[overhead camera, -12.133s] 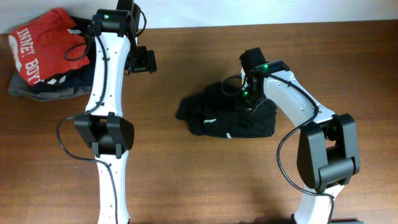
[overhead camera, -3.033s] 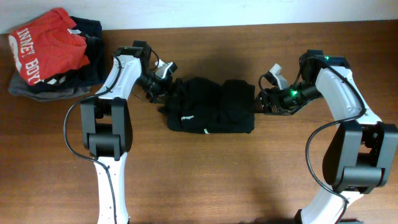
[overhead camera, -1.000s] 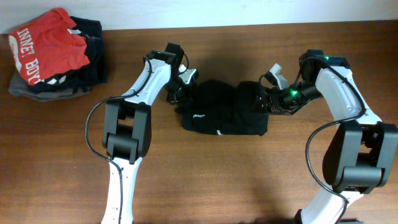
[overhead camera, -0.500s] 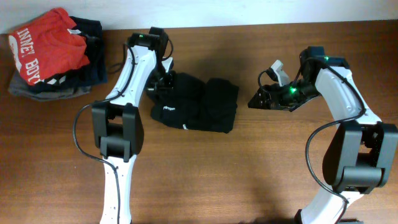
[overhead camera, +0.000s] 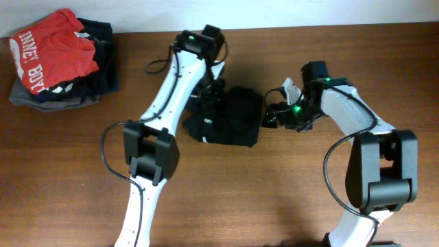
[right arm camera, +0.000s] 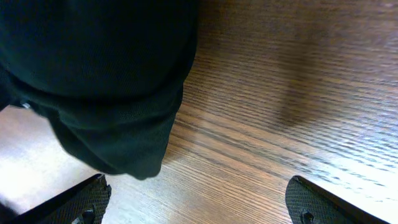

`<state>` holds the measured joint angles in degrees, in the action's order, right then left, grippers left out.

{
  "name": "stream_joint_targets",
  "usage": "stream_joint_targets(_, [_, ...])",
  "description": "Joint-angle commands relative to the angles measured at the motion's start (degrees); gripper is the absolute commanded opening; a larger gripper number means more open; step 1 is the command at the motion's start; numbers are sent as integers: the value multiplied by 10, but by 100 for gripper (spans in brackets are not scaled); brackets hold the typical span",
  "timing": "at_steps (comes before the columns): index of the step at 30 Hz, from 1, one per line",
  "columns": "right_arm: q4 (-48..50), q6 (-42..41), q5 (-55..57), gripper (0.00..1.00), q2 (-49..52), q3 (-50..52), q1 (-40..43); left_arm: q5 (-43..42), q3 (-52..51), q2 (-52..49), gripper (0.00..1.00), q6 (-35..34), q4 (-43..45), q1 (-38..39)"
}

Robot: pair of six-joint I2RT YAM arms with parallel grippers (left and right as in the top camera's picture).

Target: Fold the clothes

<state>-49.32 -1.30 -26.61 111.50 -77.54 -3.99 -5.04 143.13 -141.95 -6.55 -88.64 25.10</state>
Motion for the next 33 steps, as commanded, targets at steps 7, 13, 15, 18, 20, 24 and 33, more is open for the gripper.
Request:
stream_joint_targets(7, [6,-50,36,95,-4,3,-2,3,32,26,0,-30,18,50])
stream_joint_targets(13, [-4,-52,47,95,-4,3,7,3,32,26,3,-31,61,82])
stream_joint_targets(15, [-8,-52,57,95,-4,3,7,3,32,26,3,-31,74,92])
stream_joint_targets(18, [-12,-52,63,95,-4,3,7,4,32,23,6,-31,87,109])
stream_joint_targets(20, [-14,-52,63,95,-4,3,7,3,31,21,6,-31,91,119])
stream_joint_targets(24, [-14,-52,63,95,-4,3,7,4,14,20,7,-31,106,143])
stream_joint_targets(33, [-14,-52,63,95,-4,3,7,3,8,20,8,-31,122,173])
